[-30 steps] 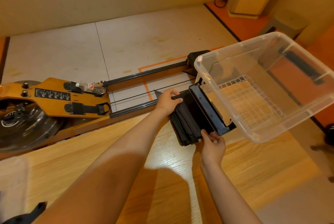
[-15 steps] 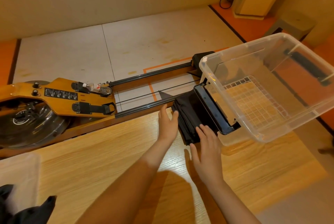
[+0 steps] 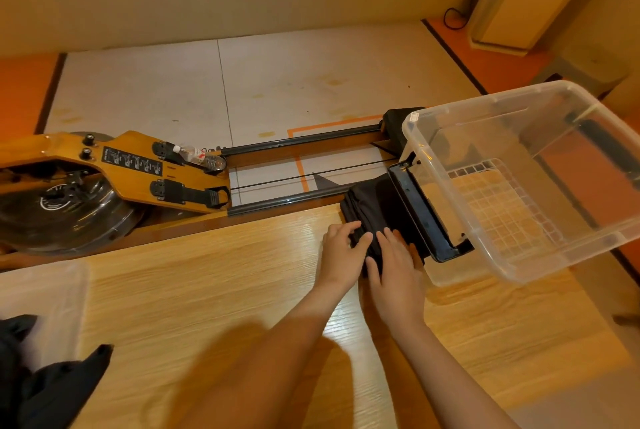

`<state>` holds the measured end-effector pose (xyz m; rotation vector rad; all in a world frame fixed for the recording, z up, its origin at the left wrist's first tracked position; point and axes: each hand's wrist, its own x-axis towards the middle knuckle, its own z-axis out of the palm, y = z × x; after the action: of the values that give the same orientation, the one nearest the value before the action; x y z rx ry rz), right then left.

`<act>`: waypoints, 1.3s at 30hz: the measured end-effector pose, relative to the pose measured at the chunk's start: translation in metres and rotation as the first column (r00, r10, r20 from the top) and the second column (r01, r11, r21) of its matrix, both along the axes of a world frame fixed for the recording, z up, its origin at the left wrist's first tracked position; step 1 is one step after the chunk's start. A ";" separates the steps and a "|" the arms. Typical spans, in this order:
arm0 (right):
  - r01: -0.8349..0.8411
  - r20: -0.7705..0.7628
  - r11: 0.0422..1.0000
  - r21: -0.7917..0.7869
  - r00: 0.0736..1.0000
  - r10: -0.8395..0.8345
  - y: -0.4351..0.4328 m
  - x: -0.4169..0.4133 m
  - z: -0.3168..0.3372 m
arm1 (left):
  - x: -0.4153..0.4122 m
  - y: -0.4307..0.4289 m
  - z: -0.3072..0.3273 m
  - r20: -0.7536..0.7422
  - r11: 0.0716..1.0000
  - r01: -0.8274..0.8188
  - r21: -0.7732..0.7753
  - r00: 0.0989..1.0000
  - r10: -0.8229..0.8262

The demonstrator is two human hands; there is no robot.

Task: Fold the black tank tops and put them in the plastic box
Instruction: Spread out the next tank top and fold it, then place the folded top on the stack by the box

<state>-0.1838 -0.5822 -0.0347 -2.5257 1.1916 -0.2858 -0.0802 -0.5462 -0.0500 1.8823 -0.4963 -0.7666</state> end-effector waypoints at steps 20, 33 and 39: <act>-0.014 -0.087 0.971 -0.238 0.996 -0.007 -0.002 0.007 -0.004 | 0.002 -0.001 0.007 -0.214 0.999 -0.048 0.013 0.975 0.050; -0.134 -0.240 0.961 -0.241 0.968 0.075 0.001 0.002 -0.006 | 0.004 0.023 0.019 0.428 0.849 0.339 0.406 0.750 -0.504; -0.141 -0.167 0.959 -0.247 0.981 0.102 0.031 -0.002 0.004 | 0.017 0.067 0.014 0.526 0.865 0.160 0.475 0.736 -0.425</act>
<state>-0.1854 -0.5516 -0.0309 -2.8807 1.1088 -0.2327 -0.0635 -0.4791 -0.0359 2.4881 -1.1604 -0.4448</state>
